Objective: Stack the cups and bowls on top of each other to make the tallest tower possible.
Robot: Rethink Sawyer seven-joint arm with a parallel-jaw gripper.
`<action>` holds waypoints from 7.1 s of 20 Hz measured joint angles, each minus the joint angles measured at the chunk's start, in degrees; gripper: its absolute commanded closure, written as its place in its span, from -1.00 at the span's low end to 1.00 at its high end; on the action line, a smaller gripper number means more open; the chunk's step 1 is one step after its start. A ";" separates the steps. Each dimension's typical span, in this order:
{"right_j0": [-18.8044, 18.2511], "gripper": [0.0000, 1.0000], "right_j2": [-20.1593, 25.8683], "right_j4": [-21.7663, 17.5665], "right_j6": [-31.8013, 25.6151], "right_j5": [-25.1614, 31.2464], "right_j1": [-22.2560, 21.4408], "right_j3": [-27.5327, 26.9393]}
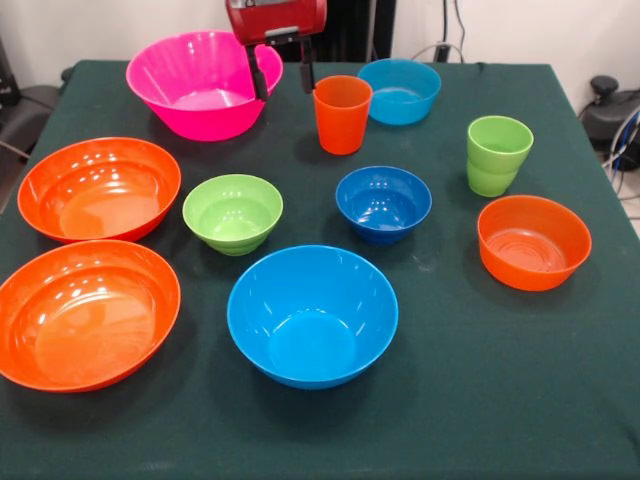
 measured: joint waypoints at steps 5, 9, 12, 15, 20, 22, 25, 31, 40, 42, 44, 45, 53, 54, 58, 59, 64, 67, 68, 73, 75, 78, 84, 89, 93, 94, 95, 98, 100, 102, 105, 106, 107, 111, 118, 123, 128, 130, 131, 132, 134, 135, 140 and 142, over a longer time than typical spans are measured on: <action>0.15 -1.00 -0.05 -0.01 0.00 0.01 -0.01 -0.23; 0.30 -1.00 -0.05 -0.46 0.00 0.01 -0.01 -0.27; 0.21 -1.00 -0.05 -0.82 0.00 0.01 -0.01 -0.29; -0.14 -1.00 -0.05 -0.83 0.00 0.00 -0.01 -0.32; -1.33 -1.00 -0.03 -0.84 0.00 0.32 -0.05 -0.35; -2.65 -1.00 0.29 -0.78 0.00 1.48 -0.60 -0.31; -5.00 -1.00 1.42 -0.06 0.00 4.18 -2.41 -0.30; -9.12 -1.00 3.64 0.45 0.00 8.89 -6.15 -0.25; -13.53 -1.00 6.23 0.31 0.00 11.55 -8.14 -0.26; -13.67 -1.00 6.75 0.29 0.00 11.55 -8.14 -0.26; -13.65 -1.00 7.23 0.29 0.00 11.55 -8.14 -0.25; -13.65 -1.00 7.37 0.29 0.00 11.55 -8.14 -0.25; -13.47 -1.00 7.85 -1.98 0.00 11.55 -5.16 -0.51; -13.43 -1.00 7.85 -2.48 0.00 11.55 -4.62 -0.56; -13.19 -1.00 7.85 -4.56 0.00 11.55 -2.39 -0.79; -13.07 -1.00 7.84 -5.25 0.00 11.55 -1.68 -0.86; -12.40 -1.00 7.79 -8.26 0.00 11.39 1.88 -1.31; -11.90 -1.00 7.72 -9.95 0.00 10.69 4.21 -1.54; -11.75 -1.00 7.73 -10.45 0.00 10.43 4.88 -1.53; -11.42 -1.00 7.72 -11.98 0.00 9.25 7.19 -1.55; -11.43 -1.00 7.75 -12.37 0.00 8.55 7.97 -1.58; -11.15 -1.00 7.56 -12.51 0.00 6.27 9.05 -1.56; -9.24 -1.00 6.09 -13.46 0.00 2.27 11.25 -1.58; -7.81 -1.00 5.34 -13.45 0.00 1.28 12.35 -1.59; -7.11 -1.00 4.38 -13.45 0.00 1.28 13.24 -1.59; -7.07 -1.00 4.20 -13.45 0.00 1.28 13.37 -1.59; -7.07 -1.00 4.06 -13.45 0.00 1.28 13.43 -1.59; -7.07 -1.00 3.82 -13.45 0.00 1.28 13.50 -1.59; -7.07 -1.00 3.74 -13.45 0.00 1.28 13.50 -1.59; -7.07 -1.00 3.74 -13.45 0.00 1.28 13.50 -1.59; -7.07 -1.00 3.74 -13.45 0.00 1.28 13.40 -1.59; -7.07 -1.00 3.74 -13.45 0.00 1.28 13.31 -1.59; -7.07 -1.00 3.74 -13.45 0.00 1.28 13.23 -1.58; -7.07 -1.00 3.74 -13.20 0.00 1.36 11.70 -1.52; -7.75 -1.00 3.96 -10.32 0.00 3.70 6.08 -0.85; -8.42 -1.00 4.01 -8.14 0.00 6.14 1.18 -0.22; -7.57 -1.00 3.64 -7.76 0.00 6.77 -2.06 -0.18; -7.01 -1.00 3.34 -7.76 0.00 6.87 -3.31 -0.16; -6.79 -1.00 3.17 -7.76 0.00 6.86 -3.53 -0.16; -6.57 -1.00 2.99 -7.76 0.00 6.86 -3.75 -0.17; -6.08 -1.00 2.57 -7.78 0.00 6.85 -4.11 -0.17; -5.61 -1.00 2.14 -7.78 0.00 6.85 -4.19 -0.17; -3.50 -1.00 -0.05 -7.78 0.00 6.85 -4.34 -0.17; -2.69 -1.00 -1.07 -7.78 0.00 6.85 -4.33 -0.17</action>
